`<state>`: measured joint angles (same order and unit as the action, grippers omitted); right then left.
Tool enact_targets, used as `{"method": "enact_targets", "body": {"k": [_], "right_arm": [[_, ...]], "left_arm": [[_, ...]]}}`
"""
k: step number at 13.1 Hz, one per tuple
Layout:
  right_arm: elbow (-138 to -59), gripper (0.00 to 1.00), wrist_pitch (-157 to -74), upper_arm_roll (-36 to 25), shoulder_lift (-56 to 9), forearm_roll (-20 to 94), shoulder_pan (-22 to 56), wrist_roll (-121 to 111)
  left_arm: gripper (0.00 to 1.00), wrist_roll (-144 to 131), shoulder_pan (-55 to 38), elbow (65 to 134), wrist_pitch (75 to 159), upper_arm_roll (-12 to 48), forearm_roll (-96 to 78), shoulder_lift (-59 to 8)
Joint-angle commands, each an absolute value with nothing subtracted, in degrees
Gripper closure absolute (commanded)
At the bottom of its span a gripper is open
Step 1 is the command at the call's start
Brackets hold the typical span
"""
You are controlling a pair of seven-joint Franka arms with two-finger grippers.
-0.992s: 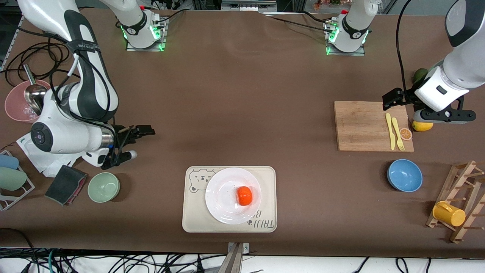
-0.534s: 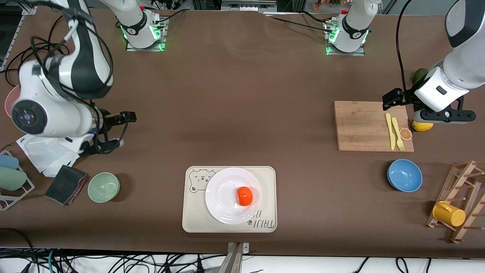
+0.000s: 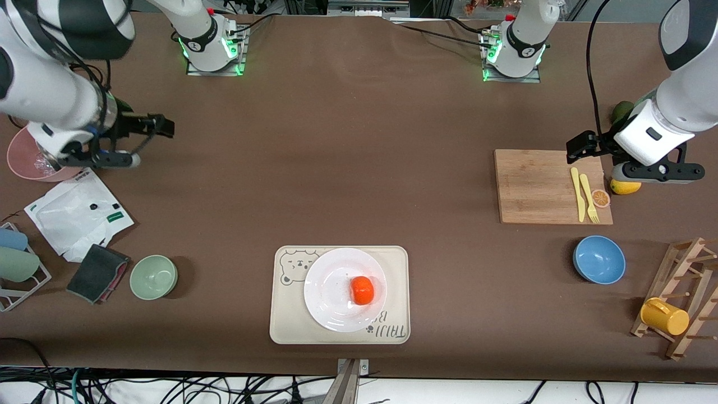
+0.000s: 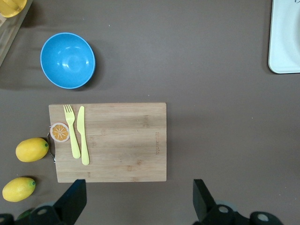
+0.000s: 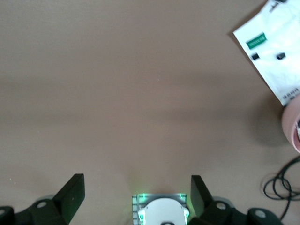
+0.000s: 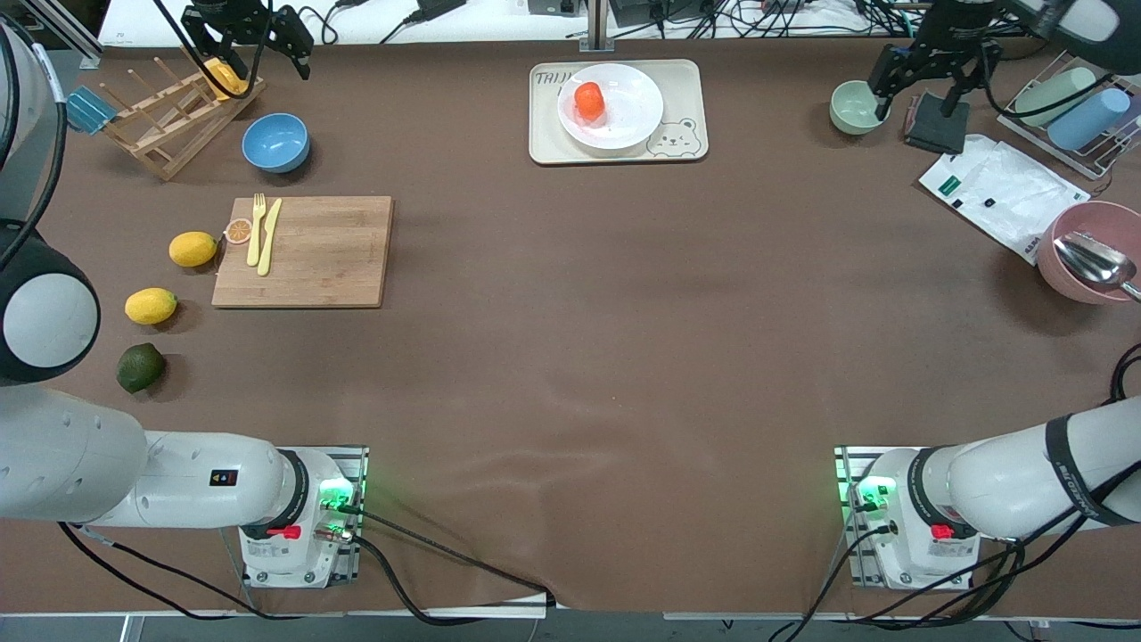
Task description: Place orange and plate with both arms
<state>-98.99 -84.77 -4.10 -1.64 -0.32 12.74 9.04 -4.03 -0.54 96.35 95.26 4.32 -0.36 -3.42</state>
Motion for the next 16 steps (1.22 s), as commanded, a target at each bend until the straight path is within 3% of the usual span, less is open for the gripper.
{"method": "enact_targets", "body": {"k": [1,7,16], "right_arm": [[-98.98,0.00,-84.46,-3.08,1.06,-1.23,10.46,9.49],[-97.56,0.00,-87.89,-8.96,0.97,-2.90,9.85,1.70],[-95.62,0.00,-86.75,-9.05,0.62,-2.81,9.23,1.58]], "left_arm": [[0.00,-4.13,-0.44,94.75,94.13,4.22,-1.58,-3.96],[0.00,-3.96,-0.35,94.75,94.13,4.22,-1.58,-4.04],[0.00,-3.60,-0.26,94.75,94.13,4.22,-1.58,-4.04]]}}
